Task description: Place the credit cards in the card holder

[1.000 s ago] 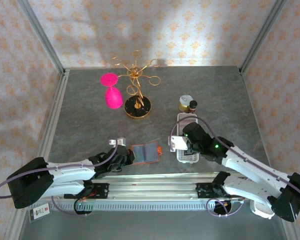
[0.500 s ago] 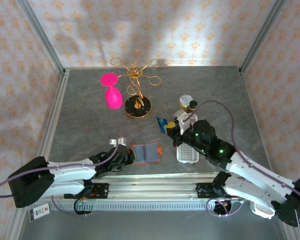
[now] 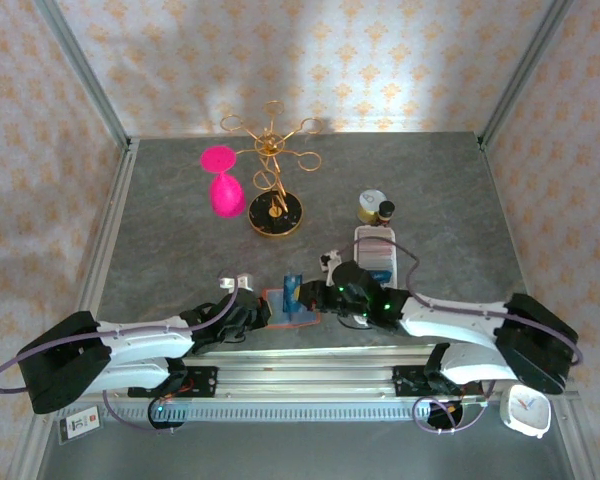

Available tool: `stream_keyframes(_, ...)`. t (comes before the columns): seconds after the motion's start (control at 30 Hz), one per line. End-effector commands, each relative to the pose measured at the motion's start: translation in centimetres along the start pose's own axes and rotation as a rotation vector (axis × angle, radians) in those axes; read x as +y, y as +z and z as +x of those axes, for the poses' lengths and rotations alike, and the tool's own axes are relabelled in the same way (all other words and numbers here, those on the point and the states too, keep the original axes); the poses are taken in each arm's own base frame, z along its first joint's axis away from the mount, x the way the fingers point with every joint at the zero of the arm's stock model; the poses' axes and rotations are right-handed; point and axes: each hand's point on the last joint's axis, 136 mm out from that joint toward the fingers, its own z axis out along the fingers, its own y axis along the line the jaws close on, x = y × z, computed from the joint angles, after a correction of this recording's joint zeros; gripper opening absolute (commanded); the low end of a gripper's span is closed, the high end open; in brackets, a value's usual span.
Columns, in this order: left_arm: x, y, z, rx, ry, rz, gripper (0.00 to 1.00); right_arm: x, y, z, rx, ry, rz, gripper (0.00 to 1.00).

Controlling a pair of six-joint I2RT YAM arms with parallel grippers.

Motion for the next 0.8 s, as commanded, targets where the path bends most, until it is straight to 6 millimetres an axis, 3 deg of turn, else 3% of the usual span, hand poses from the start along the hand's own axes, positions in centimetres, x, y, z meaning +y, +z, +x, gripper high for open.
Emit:
stream_keyframes(0.0,2.2,0.0,1.1,0.039,0.038,-0.090,0.00,-0.7,0.9,-0.4,-0.041,0.073,0.036,0.00)
stream_keyframes(0.33,2.4,-0.1,1.2,0.038,0.029,-0.086,0.00,-3.8,2.1,0.1,-0.064,0.084,0.184,0.00)
stream_keyframes(0.77,2.6,-0.1,1.2,0.038,0.028,-0.094,0.00,-3.6,2.7,0.2,-0.060,0.109,0.156,0.00)
